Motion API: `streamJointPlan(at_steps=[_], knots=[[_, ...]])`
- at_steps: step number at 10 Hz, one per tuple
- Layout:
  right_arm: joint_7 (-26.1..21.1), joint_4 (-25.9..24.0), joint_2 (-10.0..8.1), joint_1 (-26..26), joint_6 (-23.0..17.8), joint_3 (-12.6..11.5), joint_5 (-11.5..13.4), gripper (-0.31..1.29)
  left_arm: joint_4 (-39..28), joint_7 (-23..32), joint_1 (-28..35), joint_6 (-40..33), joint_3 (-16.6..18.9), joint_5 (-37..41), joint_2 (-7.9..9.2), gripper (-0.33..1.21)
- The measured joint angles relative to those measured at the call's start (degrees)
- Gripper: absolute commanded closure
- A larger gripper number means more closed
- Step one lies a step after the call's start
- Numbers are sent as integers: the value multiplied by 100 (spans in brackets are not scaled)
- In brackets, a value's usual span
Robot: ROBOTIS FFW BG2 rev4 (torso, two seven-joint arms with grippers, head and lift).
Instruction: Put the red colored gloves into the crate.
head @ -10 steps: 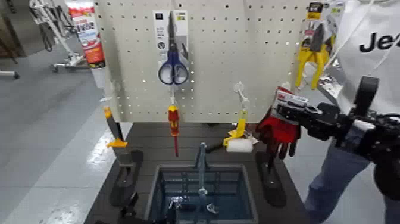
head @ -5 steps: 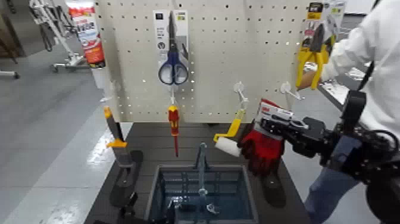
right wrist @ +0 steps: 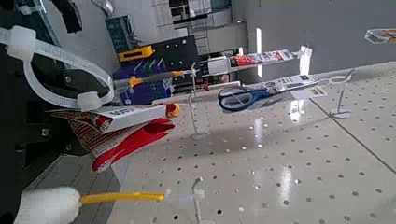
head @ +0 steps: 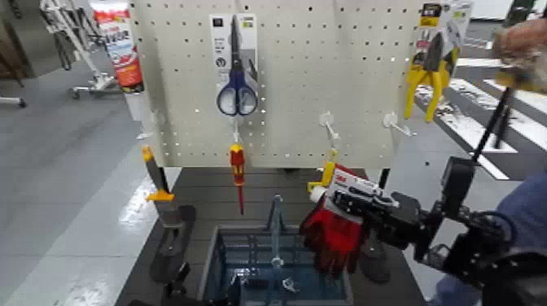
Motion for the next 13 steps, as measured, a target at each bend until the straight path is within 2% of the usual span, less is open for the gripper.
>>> streamJointPlan(at_steps=[4,7,10,13], knots=[[-9,209,166,224,-95,297,-301,114,13,2,-11,21,-35,9,0,11],[75,738,321,176,-421,650,-440,114,26,2,-26,30,-57,22,0,11],[184,1368,394,-18,-755,954,-344,114,35,4,-28,37,-68,35,0,11],[199,1693,384,-116,-886,999,-31,112,36,3,-28,41,-75,35,0,11]])
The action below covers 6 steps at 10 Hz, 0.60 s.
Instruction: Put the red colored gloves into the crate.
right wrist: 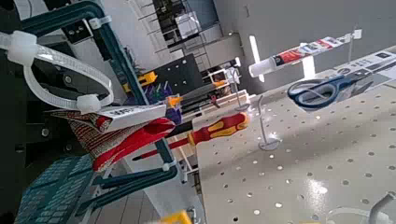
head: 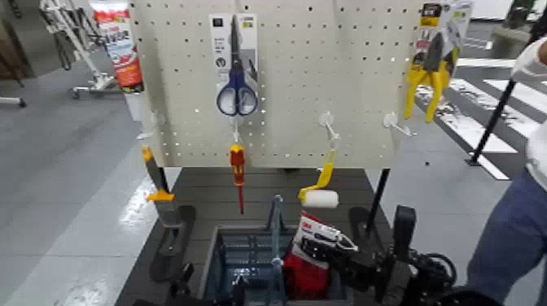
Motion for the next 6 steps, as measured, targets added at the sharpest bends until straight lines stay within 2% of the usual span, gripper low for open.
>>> streamJointPlan(at_steps=[1,2,3,6], knots=[[-52,45,-4,0,9,3,88,71,0,0,0,-2,4,0,0,11],[-122,52,-5,8,69,-12,130,16,0,0,1,-6,8,0,0,11],[-164,29,-3,27,179,-59,172,1,-1,2,6,-8,13,0,0,11],[-197,-111,2,74,348,-153,336,1,-9,2,9,-16,11,1,0,11]])
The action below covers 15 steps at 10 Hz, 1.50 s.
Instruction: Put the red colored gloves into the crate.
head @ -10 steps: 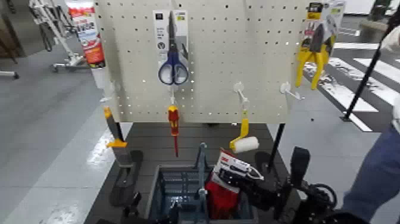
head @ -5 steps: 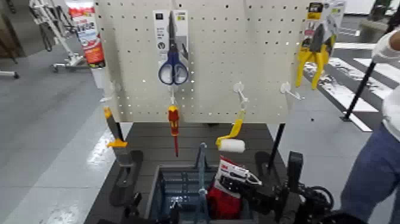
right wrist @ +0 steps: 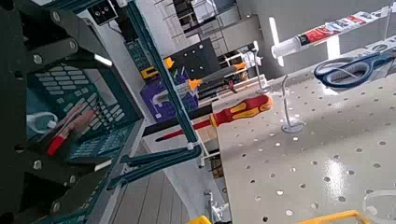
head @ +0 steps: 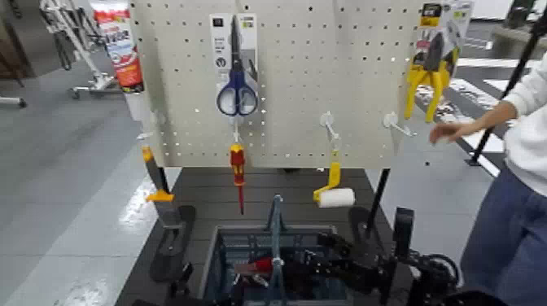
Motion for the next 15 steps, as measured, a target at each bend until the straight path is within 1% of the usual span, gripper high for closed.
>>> streamJointPlan(at_steps=[3,4,6,7,8,9,10,11,12,13,14,15], knots=[[-88,-135,-10,79,-32,-94,15,1,-1,0,0,-1,-7,0,0,11],[-185,-210,-19,137,-76,-145,25,1,-1,1,0,-1,-10,0,0,11],[-554,-523,-19,398,-141,-357,107,1,-1,0,7,-1,-5,-1,0,11],[-831,-741,-19,582,-205,-486,168,1,-1,0,8,-1,-1,-1,0,11],[-1303,-1080,-22,859,-302,-661,293,1,-1,-1,11,-4,9,-1,0,11],[-1966,-1443,2,1230,-571,-835,386,0,-7,-1,15,-11,20,-1,0,11],[-2540,-1780,102,1633,-894,-996,516,1,-11,-3,21,-19,35,-1,0,11],[-2912,-2122,225,2001,-1095,-1160,850,0,-17,-3,29,-31,51,-1,0,11],[-3168,-2448,311,2328,-1213,-1284,1245,1,-25,-3,40,-35,64,-1,0,11],[-3298,-2679,360,2578,-1257,-1340,1467,1,-32,0,48,-36,76,-1,0,11],[-3346,-2827,380,2761,-1332,-1348,1587,1,-41,3,60,-36,88,-5,0,11],[-3487,-2944,382,2946,-1518,-1315,1762,2,-45,5,68,-36,93,-8,0,11]])
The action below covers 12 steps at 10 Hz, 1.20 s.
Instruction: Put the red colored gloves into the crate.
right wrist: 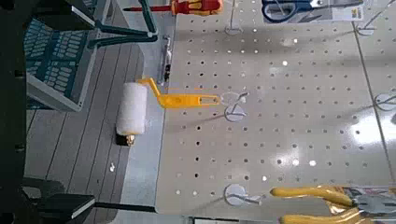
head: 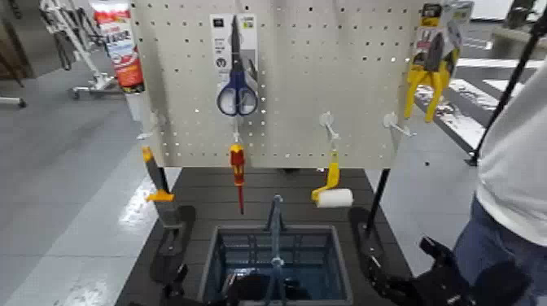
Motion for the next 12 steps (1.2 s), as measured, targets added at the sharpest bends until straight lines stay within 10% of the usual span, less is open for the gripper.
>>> streamJointPlan(at_steps=[3,12], knots=[[-738,-176,-9,539,-599,227,257,5,-30,9,48,-24,41,-6,0,11],[-991,-400,-54,830,-731,245,473,6,-70,36,99,-79,80,-36,0,11]])
